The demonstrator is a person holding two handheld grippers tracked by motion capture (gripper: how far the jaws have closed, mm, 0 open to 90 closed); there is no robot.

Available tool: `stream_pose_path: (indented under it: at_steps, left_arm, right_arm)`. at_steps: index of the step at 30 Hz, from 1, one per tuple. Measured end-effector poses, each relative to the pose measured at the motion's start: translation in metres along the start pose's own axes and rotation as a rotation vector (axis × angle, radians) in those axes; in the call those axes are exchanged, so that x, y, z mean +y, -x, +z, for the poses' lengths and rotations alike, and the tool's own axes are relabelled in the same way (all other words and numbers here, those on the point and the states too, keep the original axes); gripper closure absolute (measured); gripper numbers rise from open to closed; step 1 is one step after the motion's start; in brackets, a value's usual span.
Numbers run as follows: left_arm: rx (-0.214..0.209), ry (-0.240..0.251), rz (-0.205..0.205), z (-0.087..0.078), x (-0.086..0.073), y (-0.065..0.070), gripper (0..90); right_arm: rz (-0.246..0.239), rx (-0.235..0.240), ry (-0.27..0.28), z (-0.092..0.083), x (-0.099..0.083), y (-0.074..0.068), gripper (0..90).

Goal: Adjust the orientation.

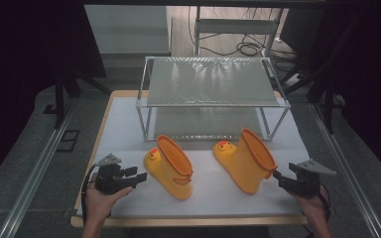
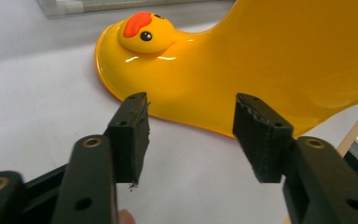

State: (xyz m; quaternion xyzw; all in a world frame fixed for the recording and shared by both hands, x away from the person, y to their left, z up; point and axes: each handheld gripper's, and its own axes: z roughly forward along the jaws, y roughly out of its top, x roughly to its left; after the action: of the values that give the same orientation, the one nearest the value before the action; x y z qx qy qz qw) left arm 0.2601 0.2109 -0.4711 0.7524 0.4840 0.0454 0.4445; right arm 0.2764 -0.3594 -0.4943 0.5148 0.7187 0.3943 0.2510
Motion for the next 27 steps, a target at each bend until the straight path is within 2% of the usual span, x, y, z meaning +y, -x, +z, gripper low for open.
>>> stream_pose_path:
  at_steps: [3, 4, 5, 6, 7, 9, 10, 14, 16, 19, 23, 24, 25, 26, 27]
  left_arm:
    - [-0.002, 0.013, -0.006, -0.001, -0.001, 0.001, 63.6]
    - [-0.012, 0.014, -0.010, -0.002, -0.001, 0.001, 63.6]
    - [-0.022, 0.014, -0.013, -0.002, -0.001, 0.002, 72.0]
    - [-0.023, 0.010, -0.012, -0.002, -0.001, 0.003, 72.0]
    - [-0.016, 0.002, -0.005, -0.002, -0.001, 0.007, 79.3]
    - [-0.014, 0.002, -0.002, -0.002, -0.001, 0.009, 82.2]
    - [-0.011, 0.003, -0.001, -0.002, -0.001, 0.011, 87.8]
    - [-0.013, 0.021, 0.021, -0.001, -0.001, 0.025, 89.9]
    - [-0.010, 0.004, 0.077, 0.004, -0.005, 0.040, 90.0]
    - [-0.027, -0.001, 0.102, 0.009, -0.010, 0.054, 89.9]
    - [-0.027, -0.002, 0.149, 0.018, -0.018, 0.077, 90.0]
    - [-0.027, -0.002, 0.149, 0.018, -0.018, 0.077, 89.9]
    - [-0.030, -0.001, 0.161, 0.021, -0.020, 0.082, 89.9]
    - [-0.026, 0.004, 0.179, 0.024, -0.022, 0.088, 89.9]
    - [-0.003, 0.011, 0.211, 0.031, -0.026, 0.099, 89.9]
  right_arm:
    - [0.023, 0.004, 0.004, 0.000, 0.000, 0.004, 31.2]
    - [0.035, 0.013, 0.009, 0.000, 0.000, 0.006, 31.3]
    - [0.045, 0.019, 0.014, -0.001, -0.001, 0.008, 31.4]
    - [0.045, 0.019, 0.014, -0.001, -0.001, 0.008, 31.4]
    - [0.046, 0.023, 0.017, -0.002, -0.001, 0.009, 31.7]
    - [0.047, 0.026, 0.016, -0.003, -0.001, 0.008, 31.8]
    - [0.048, 0.031, 0.013, -0.002, -0.002, 0.008, 31.8]
    - [0.049, 0.037, 0.013, -0.001, -0.003, 0.008, 32.2]
    - [0.044, 0.045, 0.012, 0.001, -0.003, 0.008, 32.8]
    - [0.041, 0.048, -0.003, 0.005, -0.004, 0.007, 32.9]
    - [0.047, 0.038, -0.013, 0.006, -0.006, 0.007, 33.3]
    - [0.050, 0.035, -0.012, 0.005, -0.006, 0.007, 33.4]
    - [0.055, 0.034, -0.008, 0.005, -0.006, 0.007, 33.4]
    - [0.055, 0.034, -0.008, 0.005, -0.006, 0.007, 33.4]
    - [0.064, 0.032, -0.006, 0.004, -0.006, 0.008, 33.4]
